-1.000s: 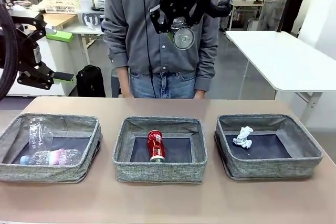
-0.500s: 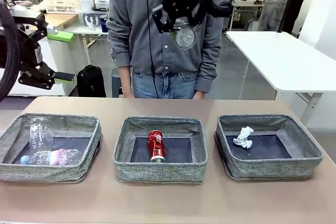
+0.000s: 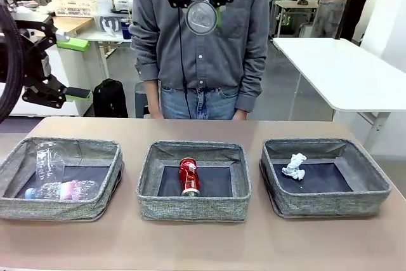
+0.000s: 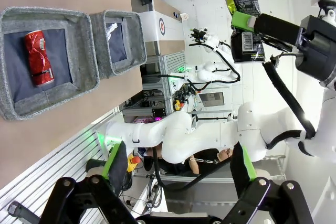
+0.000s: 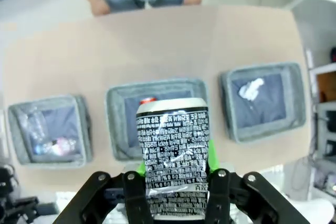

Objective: Sort the waste into the appropriate baskets.
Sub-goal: Pick up the waste item pointed out by the person.

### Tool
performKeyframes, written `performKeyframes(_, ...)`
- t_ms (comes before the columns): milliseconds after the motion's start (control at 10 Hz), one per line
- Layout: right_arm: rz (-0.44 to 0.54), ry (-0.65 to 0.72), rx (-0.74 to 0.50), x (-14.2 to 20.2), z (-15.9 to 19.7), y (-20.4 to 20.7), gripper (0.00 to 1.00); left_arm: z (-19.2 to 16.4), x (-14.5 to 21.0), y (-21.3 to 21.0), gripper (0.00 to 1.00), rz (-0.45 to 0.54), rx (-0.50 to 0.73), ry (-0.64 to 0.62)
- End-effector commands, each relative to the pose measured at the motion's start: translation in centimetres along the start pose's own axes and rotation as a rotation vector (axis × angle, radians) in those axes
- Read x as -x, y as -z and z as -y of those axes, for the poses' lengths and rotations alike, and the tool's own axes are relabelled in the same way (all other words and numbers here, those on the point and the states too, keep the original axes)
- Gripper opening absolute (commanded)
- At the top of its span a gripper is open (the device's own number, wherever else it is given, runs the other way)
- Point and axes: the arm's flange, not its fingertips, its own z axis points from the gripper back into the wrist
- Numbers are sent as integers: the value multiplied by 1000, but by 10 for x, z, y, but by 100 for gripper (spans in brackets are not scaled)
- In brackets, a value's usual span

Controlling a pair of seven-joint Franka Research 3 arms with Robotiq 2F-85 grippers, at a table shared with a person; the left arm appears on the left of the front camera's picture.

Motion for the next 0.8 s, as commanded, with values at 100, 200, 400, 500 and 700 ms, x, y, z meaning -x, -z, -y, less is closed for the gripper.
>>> performKeyframes(100,19,-40,-2,7,4,-7,40,1,-1,-1,100,2,23,18)
performKeyframes(200,19,-40,-2,7,4,-7,40,1,-1,-1,100,2,23,18)
performKeyframes(400,19,-40,-2,7,4,-7,40,1,-1,-1,100,2,23,18)
performKeyframes(500,19,-40,-2,7,4,-7,40,1,-1,-1,100,2,23,18)
performKeyframes(700,19,-40,-2,7,4,-7,40,1,-1,-1,100,2,23,18)
